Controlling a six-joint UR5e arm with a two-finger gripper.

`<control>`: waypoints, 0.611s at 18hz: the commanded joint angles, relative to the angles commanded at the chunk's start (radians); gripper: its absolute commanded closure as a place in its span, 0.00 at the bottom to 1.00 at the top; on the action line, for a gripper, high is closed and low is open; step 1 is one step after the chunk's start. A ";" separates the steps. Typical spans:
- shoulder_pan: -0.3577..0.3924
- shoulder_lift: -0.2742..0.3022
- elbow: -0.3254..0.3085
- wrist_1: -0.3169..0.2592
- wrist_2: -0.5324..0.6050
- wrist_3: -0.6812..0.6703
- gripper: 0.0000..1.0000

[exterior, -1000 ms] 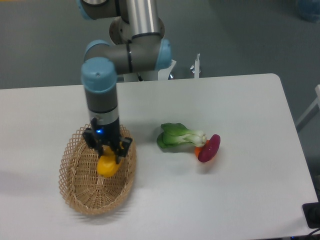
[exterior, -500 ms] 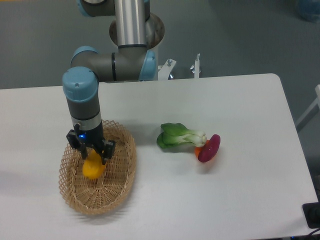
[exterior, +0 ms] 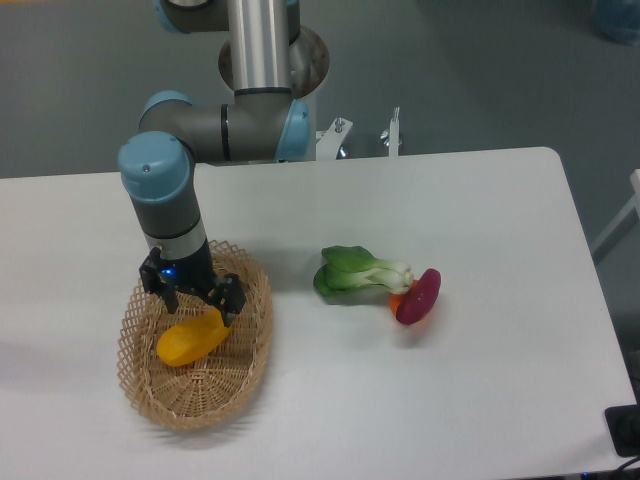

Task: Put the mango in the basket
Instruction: 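Raise the open gripper up away from the basket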

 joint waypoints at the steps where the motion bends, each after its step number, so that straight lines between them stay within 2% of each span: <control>1: 0.003 0.002 0.002 -0.002 0.000 0.008 0.00; 4: 0.020 0.014 0.002 -0.031 0.002 0.044 0.00; 6: 0.040 0.034 0.005 -0.069 0.002 0.077 0.00; 11: 0.063 0.038 0.026 -0.147 -0.002 0.137 0.00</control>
